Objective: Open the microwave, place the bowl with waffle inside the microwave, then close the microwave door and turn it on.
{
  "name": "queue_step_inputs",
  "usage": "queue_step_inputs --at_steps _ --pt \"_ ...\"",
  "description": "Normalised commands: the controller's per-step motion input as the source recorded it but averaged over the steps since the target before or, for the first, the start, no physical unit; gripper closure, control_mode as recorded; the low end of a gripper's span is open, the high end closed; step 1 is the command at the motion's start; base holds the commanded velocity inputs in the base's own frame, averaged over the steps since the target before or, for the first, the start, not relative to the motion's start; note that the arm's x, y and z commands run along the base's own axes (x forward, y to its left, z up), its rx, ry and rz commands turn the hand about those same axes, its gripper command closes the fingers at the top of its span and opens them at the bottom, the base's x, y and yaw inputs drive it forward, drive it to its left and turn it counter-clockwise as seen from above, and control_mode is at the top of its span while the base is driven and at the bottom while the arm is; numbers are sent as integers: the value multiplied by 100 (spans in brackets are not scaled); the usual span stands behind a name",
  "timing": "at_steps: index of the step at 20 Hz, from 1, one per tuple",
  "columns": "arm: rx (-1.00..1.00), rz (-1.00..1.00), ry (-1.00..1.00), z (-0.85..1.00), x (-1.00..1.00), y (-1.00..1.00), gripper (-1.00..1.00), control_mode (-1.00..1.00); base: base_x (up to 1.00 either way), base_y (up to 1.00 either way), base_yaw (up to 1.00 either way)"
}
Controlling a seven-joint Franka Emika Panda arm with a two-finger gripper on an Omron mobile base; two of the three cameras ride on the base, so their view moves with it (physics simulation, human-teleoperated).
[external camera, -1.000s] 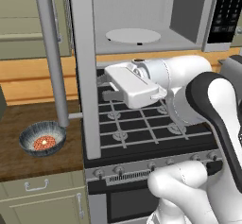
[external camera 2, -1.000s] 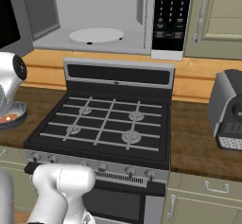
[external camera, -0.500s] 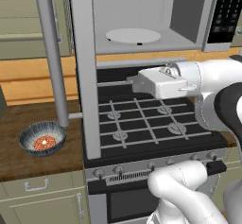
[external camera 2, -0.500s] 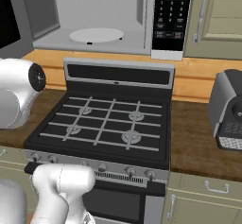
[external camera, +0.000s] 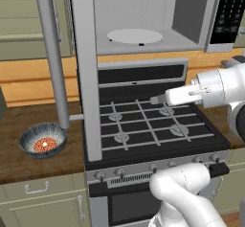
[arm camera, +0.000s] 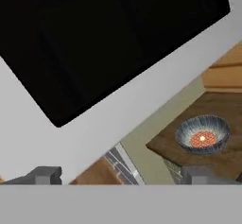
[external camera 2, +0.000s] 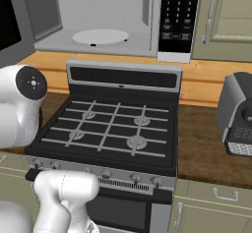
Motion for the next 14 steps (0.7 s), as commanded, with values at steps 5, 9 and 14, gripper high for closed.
queue_step_inputs --at_steps 5,9,14 --pt "-28 -19 33 -36 3 -22 -100 -100 0 0 0" --pt "-26 -12 25 -57 23 0 -100 -100 0 0 0" --pt "-22 -1 12 -68 46 -3 -100 -100 0 0 0"
